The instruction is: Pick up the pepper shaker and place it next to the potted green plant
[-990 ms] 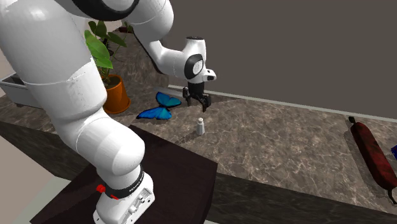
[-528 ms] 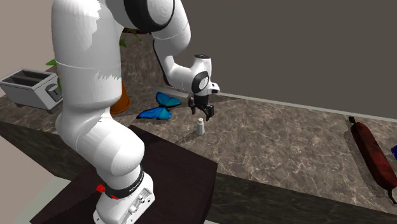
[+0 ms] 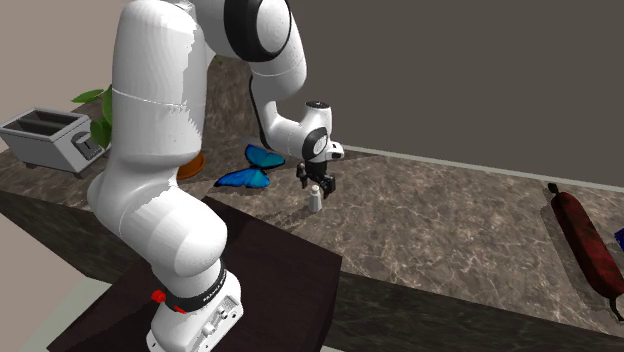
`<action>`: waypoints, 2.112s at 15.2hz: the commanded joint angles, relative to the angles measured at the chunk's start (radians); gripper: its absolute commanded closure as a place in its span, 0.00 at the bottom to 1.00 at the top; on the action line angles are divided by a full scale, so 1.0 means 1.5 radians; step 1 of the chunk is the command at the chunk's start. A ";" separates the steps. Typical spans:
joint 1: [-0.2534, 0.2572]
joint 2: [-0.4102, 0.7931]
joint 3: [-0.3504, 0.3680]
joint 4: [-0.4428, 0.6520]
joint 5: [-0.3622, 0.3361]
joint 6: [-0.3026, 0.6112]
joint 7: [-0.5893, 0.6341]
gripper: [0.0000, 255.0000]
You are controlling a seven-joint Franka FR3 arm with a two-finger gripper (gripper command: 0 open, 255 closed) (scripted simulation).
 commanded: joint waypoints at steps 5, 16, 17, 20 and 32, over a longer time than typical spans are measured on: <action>-0.001 0.008 0.000 0.003 0.000 0.005 0.000 0.00; -0.001 0.008 0.000 0.003 0.000 0.006 0.000 1.00; -0.001 0.008 0.000 0.003 0.000 0.005 0.000 1.00; -0.001 -0.022 0.000 -0.006 0.000 -0.016 -0.002 1.00; -0.002 -0.138 0.002 -0.028 0.004 -0.110 -0.007 1.00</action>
